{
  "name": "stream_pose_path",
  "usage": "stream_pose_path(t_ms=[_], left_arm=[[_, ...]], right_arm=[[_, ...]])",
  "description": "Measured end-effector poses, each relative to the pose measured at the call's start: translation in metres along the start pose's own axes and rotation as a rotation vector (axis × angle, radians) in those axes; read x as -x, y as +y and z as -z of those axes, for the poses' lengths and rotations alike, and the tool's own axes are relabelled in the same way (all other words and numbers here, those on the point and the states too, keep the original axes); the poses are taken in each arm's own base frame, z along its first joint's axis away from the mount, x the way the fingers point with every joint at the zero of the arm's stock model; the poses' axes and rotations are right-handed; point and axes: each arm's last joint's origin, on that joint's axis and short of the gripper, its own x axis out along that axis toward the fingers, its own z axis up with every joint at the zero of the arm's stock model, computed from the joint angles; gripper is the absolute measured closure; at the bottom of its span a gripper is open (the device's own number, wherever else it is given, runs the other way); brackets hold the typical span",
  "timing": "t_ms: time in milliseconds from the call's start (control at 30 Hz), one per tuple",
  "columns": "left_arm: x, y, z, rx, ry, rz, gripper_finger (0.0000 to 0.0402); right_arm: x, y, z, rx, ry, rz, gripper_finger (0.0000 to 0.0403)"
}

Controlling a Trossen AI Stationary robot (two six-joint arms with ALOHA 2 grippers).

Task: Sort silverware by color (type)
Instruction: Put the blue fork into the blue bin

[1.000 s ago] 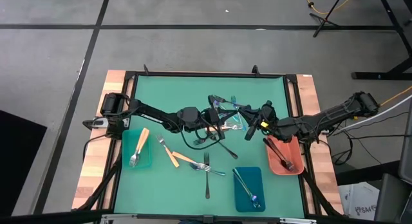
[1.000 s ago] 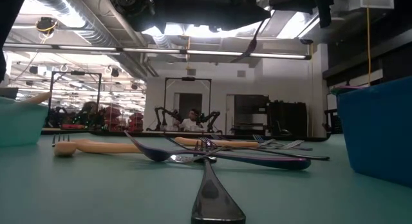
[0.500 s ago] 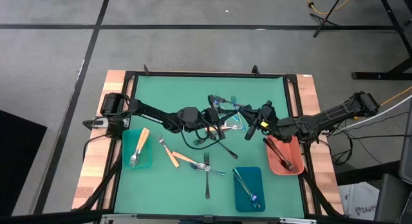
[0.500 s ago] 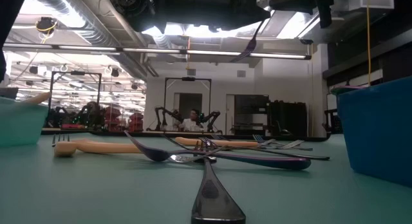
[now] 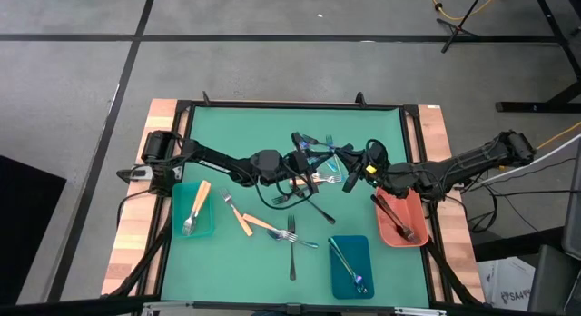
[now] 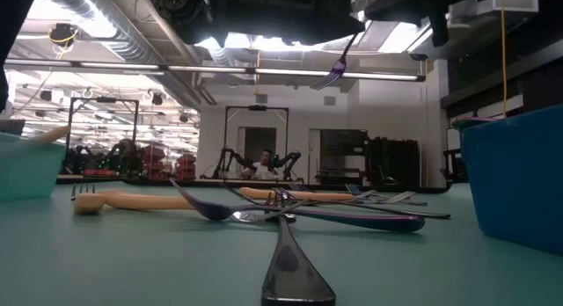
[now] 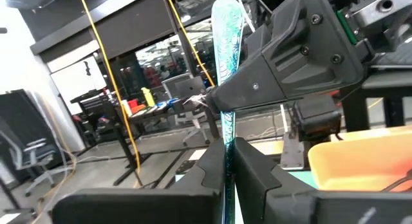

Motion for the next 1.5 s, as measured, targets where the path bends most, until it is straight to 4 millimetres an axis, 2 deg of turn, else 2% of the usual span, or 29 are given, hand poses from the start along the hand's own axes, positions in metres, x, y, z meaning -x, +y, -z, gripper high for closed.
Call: stream_pose_path(t_ms=[633,1067,1500], left_arm=[[0.0,0.0,0.002,-0.008,0.018,-0.009,0.0339],[0.0,0.0,0.002,-0.007,0.018,-0.009,0.0285],[0.0,0.001,0.002,-0.009,0.033,-0.051,0.028]], right_arm=[[-0.001,0.002,-0.002,0.008,-0.029,-0.001,0.0402],[0.001,0.0,-0.006,0.021,-0.034,-0.004,0.0402],[0.014,-0.008,-0.021,-0.005,-0.051,-0.023,0.0403]])
